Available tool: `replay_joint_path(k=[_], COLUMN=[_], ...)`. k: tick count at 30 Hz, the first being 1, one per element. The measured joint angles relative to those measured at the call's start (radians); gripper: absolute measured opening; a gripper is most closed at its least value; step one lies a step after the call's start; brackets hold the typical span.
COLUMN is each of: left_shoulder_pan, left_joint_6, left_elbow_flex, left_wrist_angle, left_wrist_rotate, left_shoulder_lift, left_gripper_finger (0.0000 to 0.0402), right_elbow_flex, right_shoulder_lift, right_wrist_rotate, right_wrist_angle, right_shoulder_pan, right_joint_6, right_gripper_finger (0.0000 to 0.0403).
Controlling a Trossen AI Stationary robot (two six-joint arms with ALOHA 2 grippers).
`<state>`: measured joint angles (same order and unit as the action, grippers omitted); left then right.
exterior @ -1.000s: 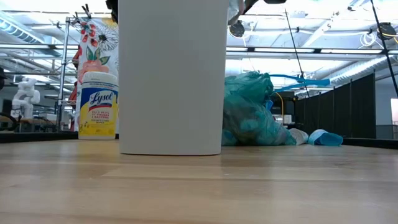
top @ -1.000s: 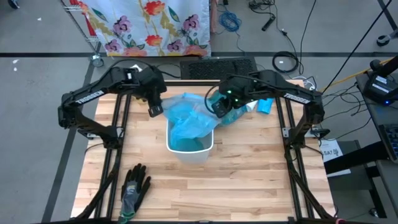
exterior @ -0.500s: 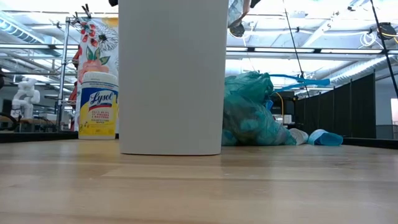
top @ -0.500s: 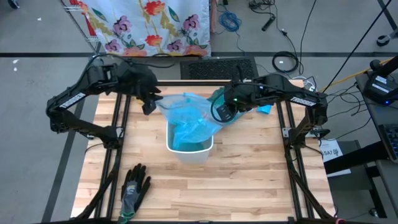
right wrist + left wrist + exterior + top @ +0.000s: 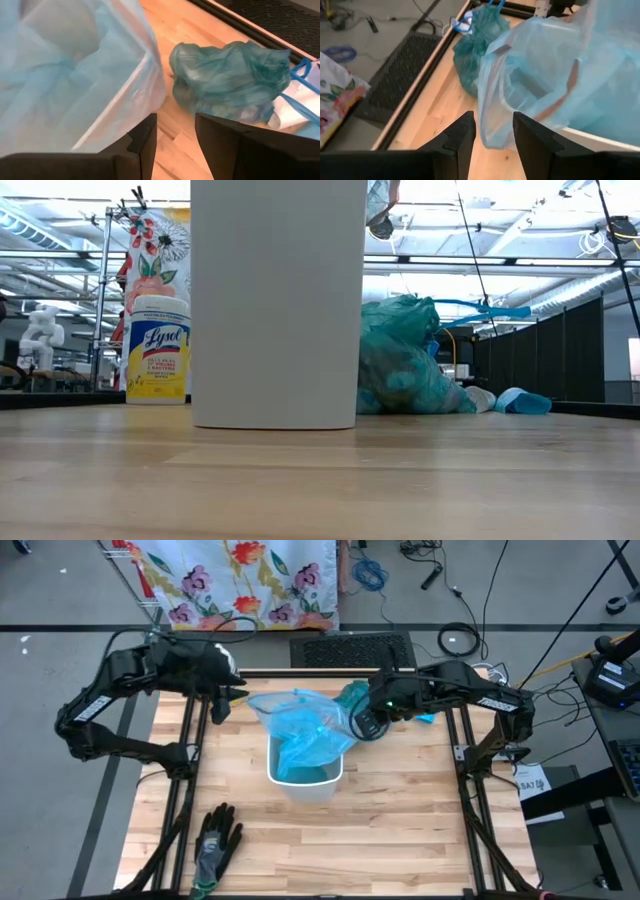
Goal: Place trash/remove bag and relplace
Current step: Insert the light blue trash bag into the white trash bin
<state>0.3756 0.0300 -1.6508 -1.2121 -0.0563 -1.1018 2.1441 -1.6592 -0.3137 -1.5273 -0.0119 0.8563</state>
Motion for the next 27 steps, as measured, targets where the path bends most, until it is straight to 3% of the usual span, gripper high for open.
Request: replay_joint_path(k=[18,24,27], left_shoulder_pan=[0.000,0.000,0.000], left_joint_6=[0.041,0.124,0.135], left_elbow_flex=[0.001,0.001,0.001], left_wrist_angle=[0.002,0.092,0.144], left_wrist_rotate=[0.057,-0.148,-0.203], left_shoulder_lift=[0.062,0.021,0.001], left_gripper_finger=[0.0137,0.0137,0.0137], right_elbow_flex=[0.000,0.000,0.000], right_shoulder_lift=[0.045,0.045,0.045], right_wrist_rotate=[0.005,-0.023,-0.034], right_wrist_angle=[0.003,0.073,0.130], right_shoulder_pan=[-0.201,-0.200,-0.200], right_joint_6=[0.098,-0.060,-0.172], right_gripper_finger=[0.0125,0.0125,0.0125])
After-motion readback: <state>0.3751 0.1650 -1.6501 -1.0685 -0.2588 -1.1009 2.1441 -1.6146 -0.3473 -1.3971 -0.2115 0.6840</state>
